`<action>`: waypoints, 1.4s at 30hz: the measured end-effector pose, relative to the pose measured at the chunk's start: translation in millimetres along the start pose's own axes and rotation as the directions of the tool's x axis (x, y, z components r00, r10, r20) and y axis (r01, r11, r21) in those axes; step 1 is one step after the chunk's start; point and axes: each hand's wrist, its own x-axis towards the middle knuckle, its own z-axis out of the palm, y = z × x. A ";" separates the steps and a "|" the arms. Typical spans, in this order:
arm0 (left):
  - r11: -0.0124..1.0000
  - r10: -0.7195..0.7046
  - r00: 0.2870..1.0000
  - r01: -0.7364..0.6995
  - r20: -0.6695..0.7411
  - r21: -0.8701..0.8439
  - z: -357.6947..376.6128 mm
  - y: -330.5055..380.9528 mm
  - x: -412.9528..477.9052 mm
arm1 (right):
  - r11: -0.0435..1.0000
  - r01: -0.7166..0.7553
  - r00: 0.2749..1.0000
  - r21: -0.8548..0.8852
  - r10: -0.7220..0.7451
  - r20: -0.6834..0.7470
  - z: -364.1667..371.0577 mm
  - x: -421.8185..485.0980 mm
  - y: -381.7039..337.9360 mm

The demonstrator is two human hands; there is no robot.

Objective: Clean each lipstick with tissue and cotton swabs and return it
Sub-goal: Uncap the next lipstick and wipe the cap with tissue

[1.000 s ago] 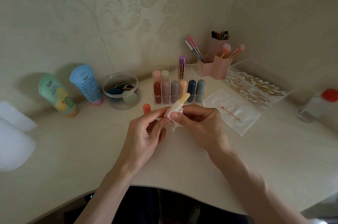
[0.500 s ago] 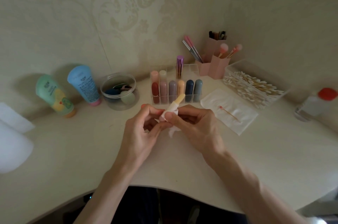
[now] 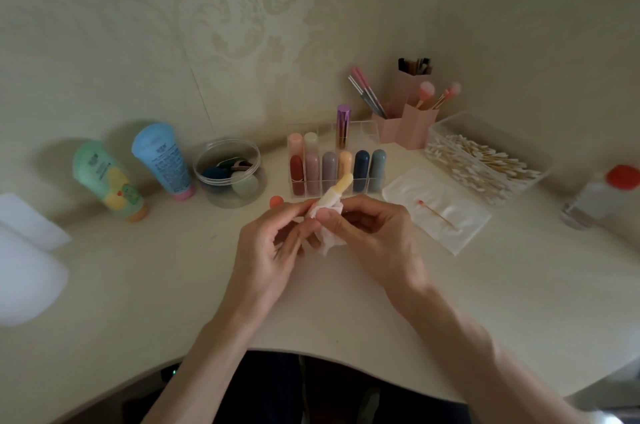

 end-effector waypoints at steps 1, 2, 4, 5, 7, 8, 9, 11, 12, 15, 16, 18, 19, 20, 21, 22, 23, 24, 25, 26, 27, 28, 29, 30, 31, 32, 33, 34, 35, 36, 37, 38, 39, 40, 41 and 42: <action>1.000 -0.014 1.000 0.014 -0.015 -0.010 -0.2 0.3 -0.6 | 1.000 -0.015 1.000 0.005 0.015 0.006 0.9 -0.8 -0.7; 0.998 -0.047 0.998 0.046 -0.035 -0.046 -0.2 1.4 -0.8 | 0.999 -0.030 1.000 0.010 0.030 0.009 1.2 -1.6 -1.7; 0.985 -0.115 0.990 0.105 -0.075 -0.134 0.1 2.7 -1.3 | 0.998 -0.055 0.998 0.019 0.055 0.010 1.3 -2.2 -3.7; 0.982 -0.127 0.988 0.113 -0.089 -0.153 0.4 3.2 -1.5 | 0.998 -0.064 0.998 0.022 0.064 0.011 1.0 -2.4 -4.4; 0.982 -0.126 0.988 0.112 -0.087 -0.155 1.2 4.5 -1.9 | 0.996 -0.080 0.997 0.033 0.079 0.018 0.3 -2.3 -5.7; 0.982 -0.125 0.989 0.112 -0.078 -0.150 1.4 4.4 -1.9 | 0.996 -0.086 0.996 0.033 0.086 0.020 -0.1 -1.8 -5.9; 0.984 -0.124 0.990 0.113 -0.072 -0.136 1.4 3.2 -1.8 | 0.995 -0.091 0.996 0.027 0.091 0.021 -0.7 -1.6 -5.4; 0.986 -0.130 0.989 0.123 -0.066 -0.110 1.4 1.5 -1.7 | 0.994 -0.111 0.993 0.015 0.110 0.031 -1.8 -1.3 -4.6; 0.985 -0.138 0.988 0.130 -0.063 -0.111 1.4 1.8 -1.6 | 0.992 -0.122 0.992 0.014 0.122 0.034 -2.3 -1.2 -4.2; 0.979 -0.155 0.987 0.148 -0.036 -0.142 1.0 4.1 -1.1 | 0.993 -0.116 0.993 0.005 0.116 0.026 -4.9 0.0 -1.7; 0.978 -0.155 0.988 0.150 -0.025 -0.145 0.9 5.2 -0.9 | 0.994 -0.105 0.994 -0.005 0.105 0.020 -5.6 0.7 -1.1; 0.978 -0.149 0.989 0.148 -0.001 -0.148 0.6 6.3 -1.0 | 0.996 -0.084 0.996 -0.021 0.084 0.011 -6.8 1.6 -0.3; 0.978 -0.143 0.990 0.143 0.011 -0.151 0.6 6.3 -1.3 | 0.997 -0.074 0.997 -0.026 0.074 0.008 -7.2 2.1 -0.3; 0.979 -0.136 0.990 0.138 0.019 -0.151 0.5 6.0 -1.5 | 0.997 -0.064 0.998 -0.031 0.064 0.007 -7.6 2.5 -0.4; 0.981 -0.125 0.992 0.127 0.021 -0.143 0.6 5.2 -1.6 | 0.998 -0.051 0.999 -0.035 0.052 0.007 -7.9 2.8 -0.6; 0.985 -0.111 0.994 0.112 0.020 -0.129 0.7 4.0 -1.8 | 0.999 -0.033 0.999 -0.037 0.034 0.009 -7.9 2.8 -0.7; 0.989 -0.095 0.995 0.097 0.019 -0.110 0.8 2.3 -1.9 | 0.999 -0.013 1.000 -0.038 0.013 0.011 -7.6 2.9 -1.2; 0.992 -0.083 0.996 0.085 0.022 -0.094 0.9 1.3 -2.0 | 0.999 0.005 1.000 -0.041 -0.005 0.009 -6.8 2.7 -1.4; 0.994 -0.075 0.997 0.077 0.028 -0.080 0.9 -0.2 -2.0 | 0.999 0.019 1.000 -0.045 -0.019 0.004 -5.7 2.2 -1.8; 0.995 -0.067 0.997 0.070 0.038 -0.066 1.0 -0.6 -1.9 | 0.999 0.025 1.000 -0.048 -0.026 -0.007 -4.5 2.0 -1.8; 0.997 -0.060 0.997 0.062 0.048 -0.052 1.2 0.1 -1.5 | 0.998 0.026 0.999 -0.049 -0.026 -0.019 -3.3 1.6 -2.2; 0.997 -0.054 0.997 0.056 0.056 -0.045 1.3 1.6 -1.3 | 0.999 0.024 0.999 -0.047 -0.025 -0.029 -2.5 1.4 -1.7; 0.998 -0.047 0.997 0.050 0.060 -0.044 1.4 4.1 -1.2 | 0.999 0.022 0.999 -0.045 -0.024 -0.034 -2.3 1.4 -1.2; 0.998 -0.040 0.997 0.043 0.062 -0.050 1.5 6.6 -0.9 | 0.999 0.021 0.999 -0.041 -0.023 -0.032 -2.2 1.4 -0.2; 0.997 -0.037 0.998 0.041 0.059 -0.060 1.6 8.4 -0.7 | 0.999 0.020 1.000 -0.035 -0.021 -0.023 -2.3 1.6 1.0; 0.996 -0.039 0.998 0.043 0.051 -0.075 1.5 9.2 -0.8 | 0.999 0.020 1.000 -0.031 -0.021 -0.013 -2.4 1.2 2.1; 0.995 -0.044 0.998 0.047 0.037 -0.093 1.1 9.2 -0.8 | 0.999 0.019 1.000 -0.029 -0.019 -0.008 -2.3 1.1 2.2; 0.992 -0.052 0.998 0.054 0.020 -0.111 0.3 8.8 -0.9 | 1.000 0.017 1.000 -0.025 -0.017 -0.010 -1.7 0.7 1.6; 0.990 -0.063 0.998 0.064 0.009 -0.125 -0.8 7.5 -1.2 | 1.000 0.014 1.000 -0.016 -0.014 -0.018 -1.0 0.2 0.2; 0.988 -0.075 0.997 0.075 0.005 -0.135 -1.5 6.4 -1.5 | 1.000 0.010 0.999 -0.009 -0.010 -0.035 -0.6 -0.2 -0.8; 0.986 -0.085 0.996 0.085 0.003 -0.143 -1.5 5.5 -1.3 | 1.000 0.005 0.998 -0.008 -0.005 -0.057 -0.6 -0.3 -1.7; 0.985 -0.091 0.996 0.090 0.000 -0.149 -1.0 5.3 -1.2 | 1.000 0.005 0.997 -0.015 -0.006 -0.075 -1.0 0.1 -1.8; 0.983 -0.101 0.995 0.098 -0.010 -0.158 -0.1 5.0 -0.7 | 1.000 0.013 0.997 -0.024 -0.015 -0.080 -1.5 0.3 -1.7; 0.978 -0.118 0.993 0.111 -0.028 -0.178 0.8 5.1 -0.1 | 0.999 0.029 0.997 -0.028 -0.031 -0.074 -1.9 0.4 -1.0; 0.971 -0.135 0.990 0.124 -0.044 -0.204 1.4 4.7 0.4 | 0.999 0.042 0.997 -0.022 -0.043 -0.066 -2.1 0.5 -0.9; 0.966 -0.141 0.989 0.126 -0.050 -0.226 1.6 4.3 0.6 | 0.999 0.053 0.997 -0.014 -0.053 -0.062 -1.8 0.4 -1.0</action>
